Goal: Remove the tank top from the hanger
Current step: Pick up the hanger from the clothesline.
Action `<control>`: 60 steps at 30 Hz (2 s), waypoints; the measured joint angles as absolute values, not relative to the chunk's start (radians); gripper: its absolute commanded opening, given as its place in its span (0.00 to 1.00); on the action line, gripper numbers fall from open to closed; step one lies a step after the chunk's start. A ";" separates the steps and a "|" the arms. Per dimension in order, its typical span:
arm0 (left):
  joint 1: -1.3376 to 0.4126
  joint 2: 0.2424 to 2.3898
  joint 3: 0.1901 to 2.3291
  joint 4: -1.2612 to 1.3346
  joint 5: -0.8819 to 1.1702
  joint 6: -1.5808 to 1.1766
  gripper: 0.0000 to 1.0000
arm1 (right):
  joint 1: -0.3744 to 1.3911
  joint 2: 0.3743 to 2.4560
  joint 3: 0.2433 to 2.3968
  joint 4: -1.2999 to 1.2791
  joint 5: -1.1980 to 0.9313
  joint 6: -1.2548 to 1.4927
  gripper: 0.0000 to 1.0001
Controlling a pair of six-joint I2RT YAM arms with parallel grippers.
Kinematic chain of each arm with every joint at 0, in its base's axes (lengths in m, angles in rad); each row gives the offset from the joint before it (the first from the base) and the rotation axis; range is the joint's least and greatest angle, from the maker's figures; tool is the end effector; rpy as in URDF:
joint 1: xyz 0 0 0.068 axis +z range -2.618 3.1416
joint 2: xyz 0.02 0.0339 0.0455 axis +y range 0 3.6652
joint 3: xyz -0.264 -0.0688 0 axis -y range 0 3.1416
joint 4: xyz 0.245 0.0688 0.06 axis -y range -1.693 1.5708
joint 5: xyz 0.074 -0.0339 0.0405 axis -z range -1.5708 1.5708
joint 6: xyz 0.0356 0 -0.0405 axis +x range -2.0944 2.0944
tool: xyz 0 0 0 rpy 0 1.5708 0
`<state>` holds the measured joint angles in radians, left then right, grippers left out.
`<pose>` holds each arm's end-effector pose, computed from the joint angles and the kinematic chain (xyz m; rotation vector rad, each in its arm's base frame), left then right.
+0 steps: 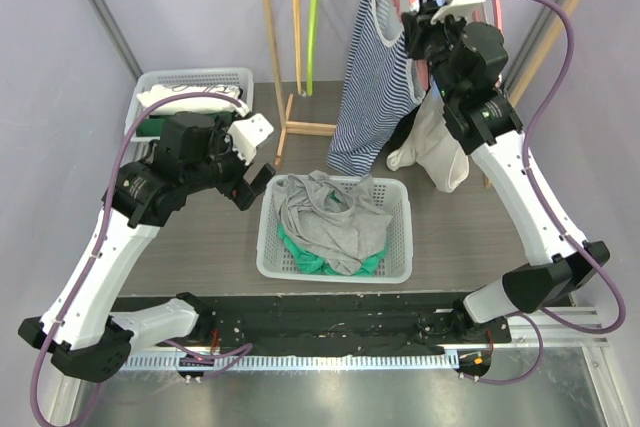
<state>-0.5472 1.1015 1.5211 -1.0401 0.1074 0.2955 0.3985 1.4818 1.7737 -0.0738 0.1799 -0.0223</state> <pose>0.1593 -0.1015 0.4400 0.9545 1.9811 -0.2592 0.2977 0.1184 0.5280 -0.1336 1.3523 0.1950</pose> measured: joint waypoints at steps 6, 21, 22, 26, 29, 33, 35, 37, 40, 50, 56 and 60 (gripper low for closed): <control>-0.547 1.102 1.522 -1.038 0.106 0.295 1.00 | 0.397 1.376 1.739 -0.179 0.134 -0.017 0.01; -0.547 1.111 1.594 -1.036 0.106 0.294 1.00 | 0.397 1.179 1.825 -0.638 -0.035 0.084 0.01; -0.547 1.111 1.596 -1.036 0.106 0.294 1.00 | 0.397 1.162 1.825 -0.667 -0.056 0.091 0.01; -0.546 1.113 1.605 -1.036 0.106 0.291 1.00 | 0.397 1.095 1.844 -0.731 -0.110 0.108 0.01; -0.546 1.113 1.605 -1.036 0.106 0.291 1.00 | 0.397 1.049 1.925 -0.751 -0.157 0.110 0.01; -0.543 1.113 1.606 -1.036 0.106 0.291 1.00 | 0.397 1.022 2.078 -0.733 -0.213 0.112 0.01; -0.540 1.114 1.608 -1.036 0.106 0.291 1.00 | 0.397 1.010 2.134 -0.706 -0.234 0.115 0.01; -0.538 1.114 1.612 -1.036 0.106 0.291 1.00 | 0.397 0.988 2.178 -0.673 -0.258 0.124 0.01; -0.535 1.114 1.620 -1.036 0.107 0.291 1.00 | 0.397 0.965 2.203 -0.630 -0.290 0.139 0.01; -0.533 1.113 1.621 -1.036 0.120 0.290 1.00 | 0.397 1.035 2.178 -0.616 -0.368 0.191 0.01; -0.529 1.106 1.621 -1.037 0.128 0.288 1.00 | 0.397 1.108 2.157 -0.623 -0.396 0.198 0.01; -0.529 1.103 1.642 -1.048 0.130 0.288 1.00 | 0.397 1.121 2.114 -0.622 -0.432 0.194 0.01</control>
